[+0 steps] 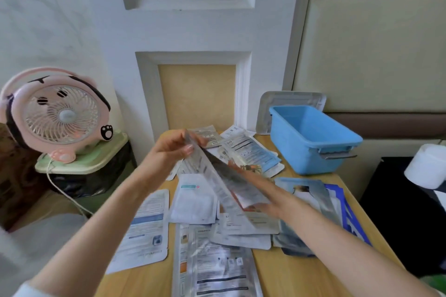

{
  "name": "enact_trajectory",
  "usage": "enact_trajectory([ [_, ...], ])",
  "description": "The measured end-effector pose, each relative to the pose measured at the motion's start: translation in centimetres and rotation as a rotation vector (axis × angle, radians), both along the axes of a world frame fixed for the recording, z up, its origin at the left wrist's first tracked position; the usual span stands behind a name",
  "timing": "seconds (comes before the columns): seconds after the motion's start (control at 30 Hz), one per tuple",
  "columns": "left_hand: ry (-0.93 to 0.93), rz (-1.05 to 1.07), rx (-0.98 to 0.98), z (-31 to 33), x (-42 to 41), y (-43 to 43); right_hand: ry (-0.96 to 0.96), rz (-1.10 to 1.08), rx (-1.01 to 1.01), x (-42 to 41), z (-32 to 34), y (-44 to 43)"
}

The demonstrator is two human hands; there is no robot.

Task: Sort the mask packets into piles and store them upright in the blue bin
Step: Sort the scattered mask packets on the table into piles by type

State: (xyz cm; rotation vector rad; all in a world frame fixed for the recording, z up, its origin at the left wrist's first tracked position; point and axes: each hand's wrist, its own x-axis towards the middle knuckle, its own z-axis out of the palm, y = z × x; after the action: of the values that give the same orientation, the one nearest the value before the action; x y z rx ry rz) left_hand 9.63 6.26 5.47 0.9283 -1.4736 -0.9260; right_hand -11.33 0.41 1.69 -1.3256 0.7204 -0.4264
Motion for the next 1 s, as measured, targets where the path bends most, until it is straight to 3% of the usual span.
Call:
enact_trajectory([
  [0.13,0.300,-0.029,0.004,-0.3,-2.5,-0.7,-0.089,0.138,0.166,-1.2,-1.7,-1.3],
  [0.2,0.341,0.025,0.051,-0.7,-2.6,-1.1,-0.144,0.153,0.223,-1.9,-1.9,-1.7],
  [0.3,0.343,0.090,0.247,-2.2,-1.9,-1.5,-0.155,-0.019,0.139,-2.1,-1.7,-2.0],
  [0.4,0.421,-0.028,0.539,-3.7,-1.3,-1.6,-0.149,-0.282,0.047,-1.9,-1.9,-2.8],
  [0.47,0.314,-0.042,0.607,-4.5,-1.4,-1.3,-0.154,-0.370,0.029,-2.0,-1.9,-3.0],
  [0.67,0.040,0.175,0.525,-5.2,-2.4,-1.3,-0.035,-0.423,-0.096,-2.0,-2.5,-2.6],
  [0.87,0.108,0.295,0.460,-5.4,-3.2,-1.1,0.020,-0.649,-0.298,-1.7,-2.9,-2.2],
  [1.0,0.270,0.690,0.290,-5.1,-2.1,-0.9,-0.106,-0.945,-0.431,-4.0,-1.1,-4.3],
])
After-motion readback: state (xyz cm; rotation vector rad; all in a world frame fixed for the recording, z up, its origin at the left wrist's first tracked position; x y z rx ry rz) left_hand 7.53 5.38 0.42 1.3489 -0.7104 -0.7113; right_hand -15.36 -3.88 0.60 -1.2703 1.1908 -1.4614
